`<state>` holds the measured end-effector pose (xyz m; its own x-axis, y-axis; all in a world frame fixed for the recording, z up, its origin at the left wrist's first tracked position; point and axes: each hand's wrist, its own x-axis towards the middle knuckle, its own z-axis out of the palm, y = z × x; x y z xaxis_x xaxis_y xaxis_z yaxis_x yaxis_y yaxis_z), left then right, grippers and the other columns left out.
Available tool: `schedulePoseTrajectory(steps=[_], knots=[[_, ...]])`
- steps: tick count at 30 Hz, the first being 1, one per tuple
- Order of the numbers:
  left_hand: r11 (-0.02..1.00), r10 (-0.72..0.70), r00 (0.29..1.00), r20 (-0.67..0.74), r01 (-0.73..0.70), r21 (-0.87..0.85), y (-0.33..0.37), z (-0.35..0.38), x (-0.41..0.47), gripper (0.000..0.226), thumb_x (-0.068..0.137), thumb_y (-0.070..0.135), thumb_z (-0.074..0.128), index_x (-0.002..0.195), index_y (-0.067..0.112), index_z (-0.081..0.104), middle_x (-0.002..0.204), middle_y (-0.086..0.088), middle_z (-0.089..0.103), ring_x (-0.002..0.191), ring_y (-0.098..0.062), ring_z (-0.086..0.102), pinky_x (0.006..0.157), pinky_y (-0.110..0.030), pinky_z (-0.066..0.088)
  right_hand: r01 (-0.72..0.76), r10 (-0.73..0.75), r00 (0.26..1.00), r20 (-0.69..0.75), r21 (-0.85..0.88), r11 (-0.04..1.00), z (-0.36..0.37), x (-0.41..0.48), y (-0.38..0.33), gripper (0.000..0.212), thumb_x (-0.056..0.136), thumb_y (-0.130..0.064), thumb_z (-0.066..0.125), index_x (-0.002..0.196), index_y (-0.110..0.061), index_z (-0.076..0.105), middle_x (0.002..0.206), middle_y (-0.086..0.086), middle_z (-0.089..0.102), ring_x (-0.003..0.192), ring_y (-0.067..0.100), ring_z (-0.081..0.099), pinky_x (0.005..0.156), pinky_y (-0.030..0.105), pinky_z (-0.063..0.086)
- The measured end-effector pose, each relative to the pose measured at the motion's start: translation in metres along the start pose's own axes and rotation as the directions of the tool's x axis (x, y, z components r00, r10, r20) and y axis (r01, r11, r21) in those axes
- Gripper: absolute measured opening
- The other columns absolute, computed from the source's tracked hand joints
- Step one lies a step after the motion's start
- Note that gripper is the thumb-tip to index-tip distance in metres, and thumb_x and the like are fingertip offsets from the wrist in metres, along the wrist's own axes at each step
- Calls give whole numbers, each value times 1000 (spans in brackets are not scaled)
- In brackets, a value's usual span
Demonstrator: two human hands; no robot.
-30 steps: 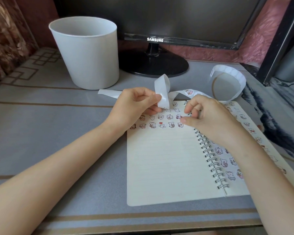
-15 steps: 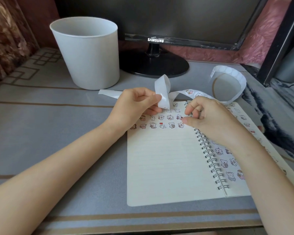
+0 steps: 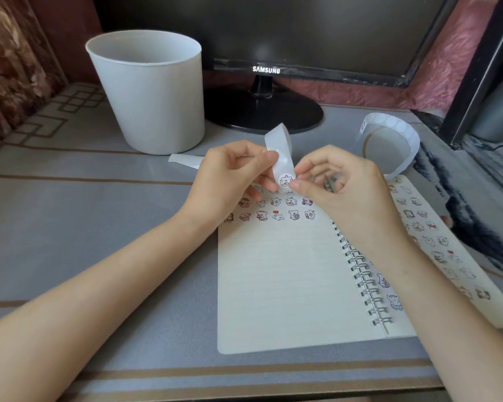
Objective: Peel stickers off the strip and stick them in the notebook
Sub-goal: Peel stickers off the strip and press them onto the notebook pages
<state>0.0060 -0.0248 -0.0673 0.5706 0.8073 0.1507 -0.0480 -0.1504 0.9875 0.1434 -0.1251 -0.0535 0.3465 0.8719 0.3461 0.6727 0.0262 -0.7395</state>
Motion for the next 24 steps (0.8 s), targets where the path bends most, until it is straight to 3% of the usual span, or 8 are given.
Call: schedulePoseTrajectory(steps=[4,10,16,19,24], knots=[[1000,15,1000,19,-15,-6,1,1,0,14,92,18,59,87,5,62,66,0,68,61,-11,65,50,-19,45,9,-9,1000,-20,10,1000,1,-1,-2,8,78,-13,75,85,-16,73,70,-13,65,58,-7,51,59,4,35],[997,-27,998,56,30,-68,3,2,0,15,91,21,60,92,6,63,66,4,65,65,-10,66,48,-17,41,8,-5,998,-63,50,999,-1,1,0,7,79,-11,75,84,-15,73,75,-9,69,66,0,57,67,10,42],[998,-43,992,117,49,-46,2,4,-2,14,89,12,63,97,1,67,71,-3,70,64,-3,63,51,-14,43,9,2,994,-113,102,995,-3,3,1,10,80,-11,73,86,-19,72,80,-6,72,74,12,65,69,21,50],[999,-37,993,115,40,-25,0,4,-3,14,88,10,64,98,1,68,78,-9,70,70,-9,64,52,-14,43,-11,21,995,-95,108,994,-3,3,1,9,80,-10,72,86,-18,73,80,-3,72,75,19,65,71,29,54],[999,-30,993,118,28,15,1,5,-4,15,88,12,65,99,4,69,83,-14,71,71,-10,63,53,-13,42,-30,38,997,-72,107,994,-2,3,2,10,81,-12,71,87,-20,72,78,-3,71,74,18,65,75,42,55]])
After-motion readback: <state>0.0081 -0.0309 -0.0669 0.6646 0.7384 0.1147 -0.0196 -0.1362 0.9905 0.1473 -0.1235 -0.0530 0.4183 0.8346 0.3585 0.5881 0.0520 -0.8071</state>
